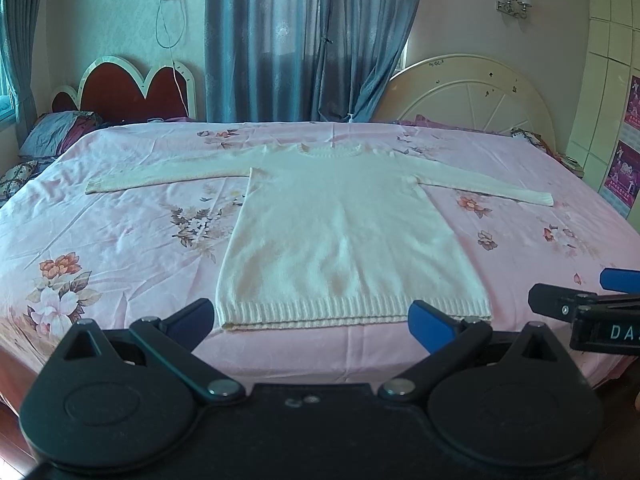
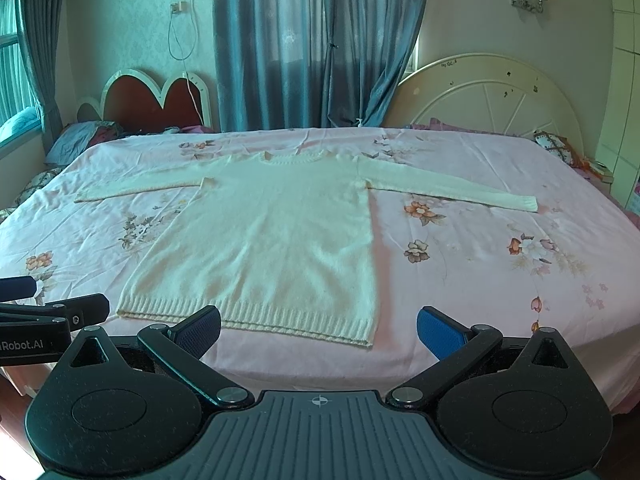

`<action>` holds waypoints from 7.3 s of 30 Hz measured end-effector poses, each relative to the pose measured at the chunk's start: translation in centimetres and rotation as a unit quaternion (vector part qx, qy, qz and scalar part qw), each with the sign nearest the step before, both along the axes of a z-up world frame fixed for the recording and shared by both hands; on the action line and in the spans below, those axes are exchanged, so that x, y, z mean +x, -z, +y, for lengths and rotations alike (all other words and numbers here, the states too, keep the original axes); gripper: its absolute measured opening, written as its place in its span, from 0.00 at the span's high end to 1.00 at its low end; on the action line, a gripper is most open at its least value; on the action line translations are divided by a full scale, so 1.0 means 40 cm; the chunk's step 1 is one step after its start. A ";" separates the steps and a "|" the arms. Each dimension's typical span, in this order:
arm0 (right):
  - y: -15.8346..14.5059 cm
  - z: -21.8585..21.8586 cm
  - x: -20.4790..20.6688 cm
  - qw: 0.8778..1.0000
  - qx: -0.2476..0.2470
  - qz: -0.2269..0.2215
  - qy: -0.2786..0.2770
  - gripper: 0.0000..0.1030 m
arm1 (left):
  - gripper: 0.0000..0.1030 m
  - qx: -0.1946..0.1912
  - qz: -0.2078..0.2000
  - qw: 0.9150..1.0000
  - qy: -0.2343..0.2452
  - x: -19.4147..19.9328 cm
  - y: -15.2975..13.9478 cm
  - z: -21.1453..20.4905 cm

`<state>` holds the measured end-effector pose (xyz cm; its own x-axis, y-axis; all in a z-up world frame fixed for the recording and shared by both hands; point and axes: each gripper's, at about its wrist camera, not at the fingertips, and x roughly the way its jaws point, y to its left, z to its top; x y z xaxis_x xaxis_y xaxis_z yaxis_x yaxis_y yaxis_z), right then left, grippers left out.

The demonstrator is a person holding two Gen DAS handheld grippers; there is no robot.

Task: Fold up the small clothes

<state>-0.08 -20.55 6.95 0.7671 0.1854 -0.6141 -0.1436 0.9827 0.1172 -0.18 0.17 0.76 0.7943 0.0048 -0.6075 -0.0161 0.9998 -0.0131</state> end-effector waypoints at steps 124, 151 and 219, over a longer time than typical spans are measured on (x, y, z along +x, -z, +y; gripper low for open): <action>0.419 -1.012 0.914 0.885 0.293 0.008 0.363 0.93 | 0.02 -0.002 0.076 0.994 0.076 1.034 0.136 -0.400; 0.219 -0.024 1.154 0.995 0.072 0.008 -0.063 0.93 | 0.19 -0.085 0.098 0.992 -0.003 1.014 0.208 0.197; 0.358 -0.200 1.134 0.990 0.078 0.085 0.076 0.77 | 0.96 -0.157 0.083 0.984 -0.027 1.274 0.376 0.401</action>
